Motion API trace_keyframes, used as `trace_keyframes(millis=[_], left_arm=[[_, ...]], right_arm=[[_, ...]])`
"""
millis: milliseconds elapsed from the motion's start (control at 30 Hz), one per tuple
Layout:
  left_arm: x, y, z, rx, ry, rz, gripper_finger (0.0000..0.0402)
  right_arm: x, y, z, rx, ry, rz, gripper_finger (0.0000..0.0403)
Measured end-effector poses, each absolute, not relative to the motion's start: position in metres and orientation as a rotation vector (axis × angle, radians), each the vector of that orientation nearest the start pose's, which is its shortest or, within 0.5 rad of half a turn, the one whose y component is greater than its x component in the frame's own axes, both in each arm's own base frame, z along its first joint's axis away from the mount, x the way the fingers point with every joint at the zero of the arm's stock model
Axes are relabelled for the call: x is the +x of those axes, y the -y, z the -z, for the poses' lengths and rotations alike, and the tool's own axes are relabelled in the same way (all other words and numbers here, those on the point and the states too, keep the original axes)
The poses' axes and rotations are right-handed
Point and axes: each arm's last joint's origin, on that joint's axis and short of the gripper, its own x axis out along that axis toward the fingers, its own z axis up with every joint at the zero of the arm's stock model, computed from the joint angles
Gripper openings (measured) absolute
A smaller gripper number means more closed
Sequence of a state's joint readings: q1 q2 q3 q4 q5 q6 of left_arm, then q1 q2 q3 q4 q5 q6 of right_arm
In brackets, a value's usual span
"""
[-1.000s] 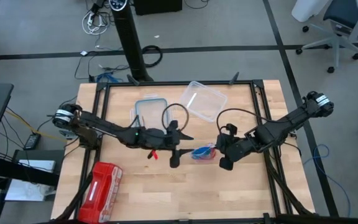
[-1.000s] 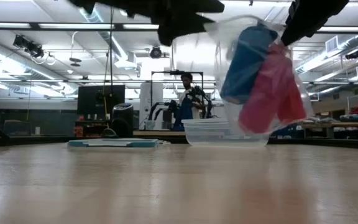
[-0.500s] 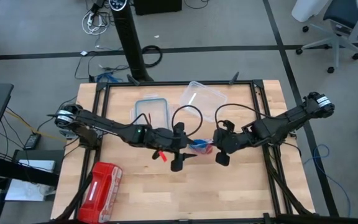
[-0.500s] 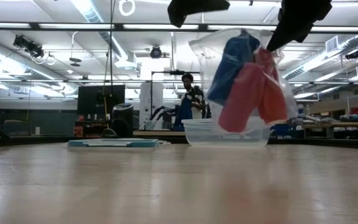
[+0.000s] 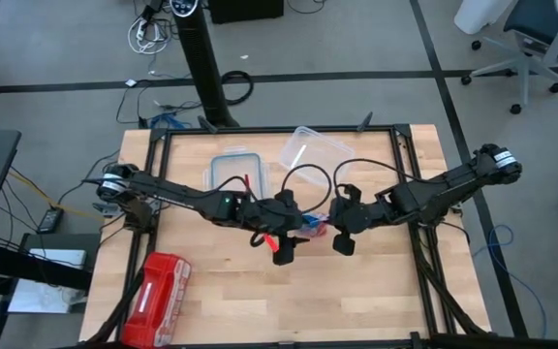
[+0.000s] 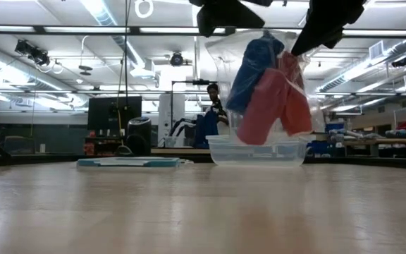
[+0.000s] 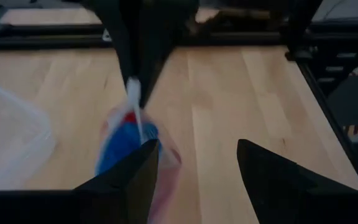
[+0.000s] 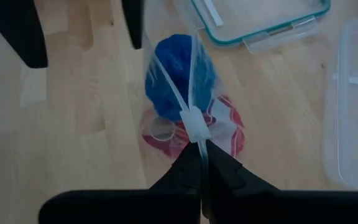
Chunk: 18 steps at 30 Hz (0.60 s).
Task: Roll bandage
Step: Close the transparent zip bag
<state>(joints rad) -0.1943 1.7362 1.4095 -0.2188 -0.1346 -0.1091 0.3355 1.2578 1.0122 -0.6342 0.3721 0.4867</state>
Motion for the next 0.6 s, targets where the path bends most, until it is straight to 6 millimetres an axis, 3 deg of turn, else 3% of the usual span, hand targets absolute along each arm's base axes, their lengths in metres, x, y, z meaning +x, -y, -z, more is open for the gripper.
trace_keyframes(millis=[600], left_arm=[[0.399,0.063,-0.278,0.106,-0.583,-0.097,0.0223]], right_arm=[[0.245,-0.074,-0.284,0.129,-0.736,0.206,0.0000]])
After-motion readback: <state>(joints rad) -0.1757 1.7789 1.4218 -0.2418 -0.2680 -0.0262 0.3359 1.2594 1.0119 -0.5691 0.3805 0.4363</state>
